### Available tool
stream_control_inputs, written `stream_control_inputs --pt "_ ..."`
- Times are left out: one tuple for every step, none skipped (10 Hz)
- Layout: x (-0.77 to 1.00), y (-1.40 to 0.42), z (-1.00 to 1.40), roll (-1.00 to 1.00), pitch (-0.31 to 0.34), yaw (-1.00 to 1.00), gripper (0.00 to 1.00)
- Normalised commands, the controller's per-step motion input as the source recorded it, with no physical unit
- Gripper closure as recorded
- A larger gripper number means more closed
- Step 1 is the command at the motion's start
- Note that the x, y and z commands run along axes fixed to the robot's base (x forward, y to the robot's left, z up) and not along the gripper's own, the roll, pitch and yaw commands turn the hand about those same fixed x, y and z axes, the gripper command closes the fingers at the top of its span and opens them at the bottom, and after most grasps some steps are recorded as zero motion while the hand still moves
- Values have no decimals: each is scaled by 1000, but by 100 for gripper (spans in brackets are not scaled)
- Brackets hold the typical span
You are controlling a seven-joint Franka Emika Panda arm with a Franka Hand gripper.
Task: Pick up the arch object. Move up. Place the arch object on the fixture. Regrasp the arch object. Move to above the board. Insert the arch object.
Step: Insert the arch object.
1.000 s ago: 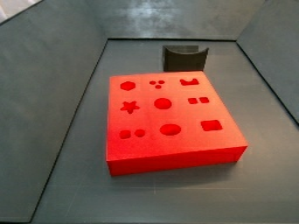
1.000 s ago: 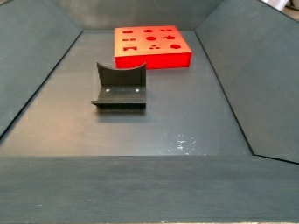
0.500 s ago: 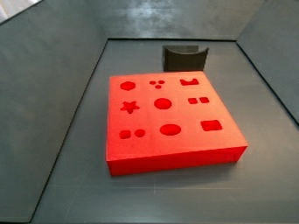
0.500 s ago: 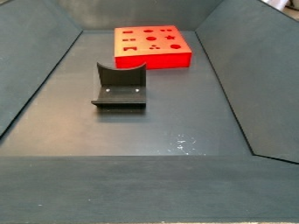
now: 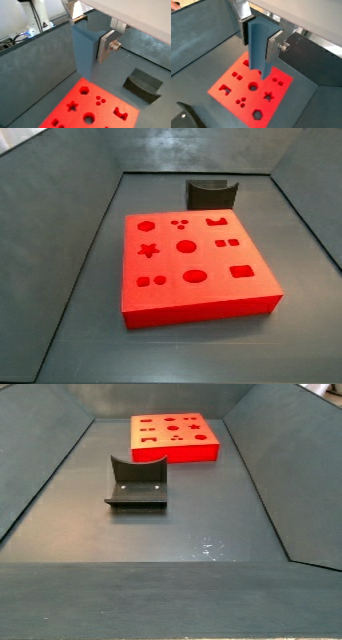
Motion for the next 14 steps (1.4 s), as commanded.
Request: stream_control_inputs --pt "429 429 0 -79 0 -66 100" --pt "583 274 -109 -3 0 -103 100" --pt "660 317 -246 0 14 -17 100" --pt "500 217 -454 6 0 0 100" --pt "237 100 -737 90 -39 0 100" --pt "166 91 -837 116 -84 17 100" --pt "169 97 -843 116 -111 51 100" --pt "146 111 -840 106 -127 89 100" --pt "109 137 -846 91 -137 140 100" --pt "54 154 -837 73 -163 206 100" --pt "63 151 -834 63 -171 220 100" --pt "71 143 -840 60 -170 209 100" --pt "80 129 -846 56 -169 197 100" --pt "83 131 -837 56 -173 206 100"
